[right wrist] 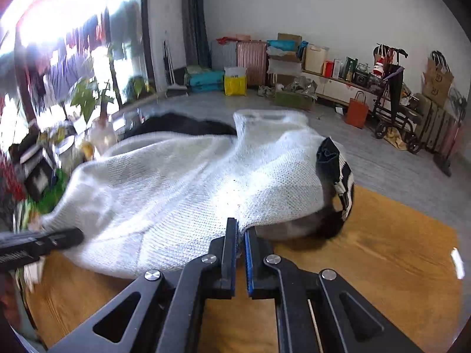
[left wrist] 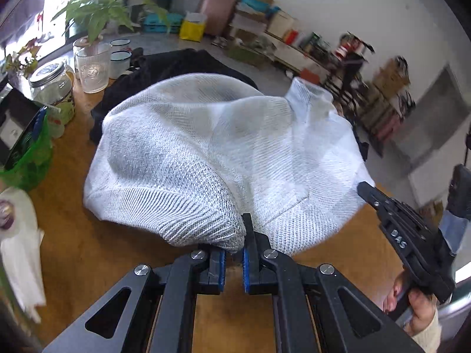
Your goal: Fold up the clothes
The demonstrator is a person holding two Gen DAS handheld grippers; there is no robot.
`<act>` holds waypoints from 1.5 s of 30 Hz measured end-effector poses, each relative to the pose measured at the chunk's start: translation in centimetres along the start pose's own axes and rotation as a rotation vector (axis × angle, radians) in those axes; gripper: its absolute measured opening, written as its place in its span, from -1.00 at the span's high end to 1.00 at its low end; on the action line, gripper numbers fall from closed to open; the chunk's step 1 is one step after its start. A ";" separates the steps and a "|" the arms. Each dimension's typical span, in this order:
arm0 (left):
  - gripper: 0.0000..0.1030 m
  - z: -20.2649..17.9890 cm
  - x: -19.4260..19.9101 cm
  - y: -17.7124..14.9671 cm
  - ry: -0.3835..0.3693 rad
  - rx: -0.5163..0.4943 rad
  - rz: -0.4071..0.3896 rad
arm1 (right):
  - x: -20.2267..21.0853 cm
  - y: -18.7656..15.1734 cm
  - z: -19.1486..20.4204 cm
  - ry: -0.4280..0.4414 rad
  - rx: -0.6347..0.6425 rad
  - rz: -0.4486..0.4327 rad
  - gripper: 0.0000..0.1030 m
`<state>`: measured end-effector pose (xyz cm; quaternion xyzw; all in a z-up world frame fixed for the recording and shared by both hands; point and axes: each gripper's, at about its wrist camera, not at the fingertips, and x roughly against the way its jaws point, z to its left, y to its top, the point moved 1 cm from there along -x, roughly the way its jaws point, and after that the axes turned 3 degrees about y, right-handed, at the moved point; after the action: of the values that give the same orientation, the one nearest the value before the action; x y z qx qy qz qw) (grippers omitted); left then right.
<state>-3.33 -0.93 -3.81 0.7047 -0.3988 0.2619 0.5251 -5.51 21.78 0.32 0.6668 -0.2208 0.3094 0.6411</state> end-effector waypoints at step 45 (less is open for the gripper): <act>0.84 -2.5 4.8 -17.7 -0.040 -0.157 0.272 | 6.1 -14.2 -6.0 0.084 -0.154 0.428 -0.05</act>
<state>14.20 2.39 -8.60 0.6061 -0.5201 0.2846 0.5302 7.92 29.55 -5.71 0.5405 -0.3533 0.4480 0.6183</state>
